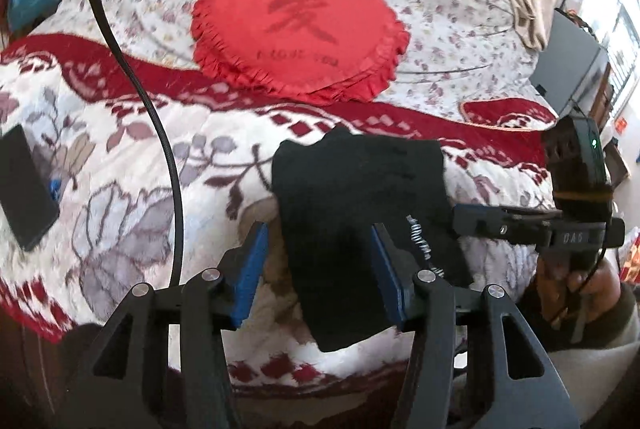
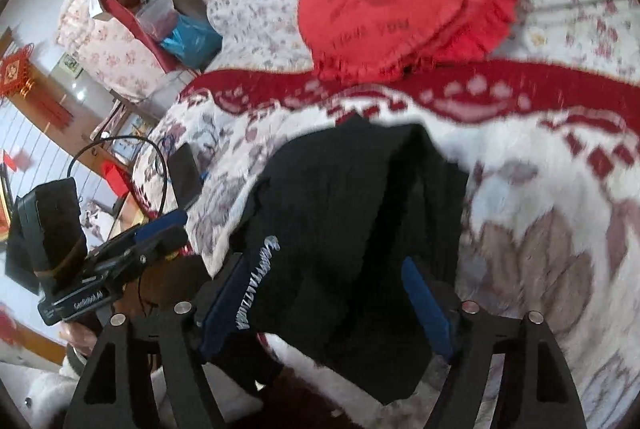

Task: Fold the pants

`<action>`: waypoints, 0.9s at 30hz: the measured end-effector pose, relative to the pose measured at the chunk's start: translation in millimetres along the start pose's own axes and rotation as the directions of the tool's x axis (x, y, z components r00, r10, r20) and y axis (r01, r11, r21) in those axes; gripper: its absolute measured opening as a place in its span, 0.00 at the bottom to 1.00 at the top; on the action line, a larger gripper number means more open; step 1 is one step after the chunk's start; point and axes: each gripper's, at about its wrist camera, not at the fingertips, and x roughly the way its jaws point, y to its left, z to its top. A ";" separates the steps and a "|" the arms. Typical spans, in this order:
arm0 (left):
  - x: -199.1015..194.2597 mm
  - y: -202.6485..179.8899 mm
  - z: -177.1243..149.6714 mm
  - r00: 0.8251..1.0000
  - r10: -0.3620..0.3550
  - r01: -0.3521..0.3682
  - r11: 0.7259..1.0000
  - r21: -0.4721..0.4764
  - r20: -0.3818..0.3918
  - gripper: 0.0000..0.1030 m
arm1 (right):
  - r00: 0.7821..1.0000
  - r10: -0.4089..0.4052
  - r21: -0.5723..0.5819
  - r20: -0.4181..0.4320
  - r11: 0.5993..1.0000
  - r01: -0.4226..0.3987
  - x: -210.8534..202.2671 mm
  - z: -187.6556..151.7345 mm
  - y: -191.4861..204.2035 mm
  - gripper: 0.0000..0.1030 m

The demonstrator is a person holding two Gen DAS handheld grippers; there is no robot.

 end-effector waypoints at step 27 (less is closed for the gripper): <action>66.9 -44.6 0.6 0.994 0.003 0.006 0.997 0.083 -0.108 0.54 | 0.982 -0.159 -0.075 0.105 0.983 0.168 -15.8 24.1 -15.1 0.75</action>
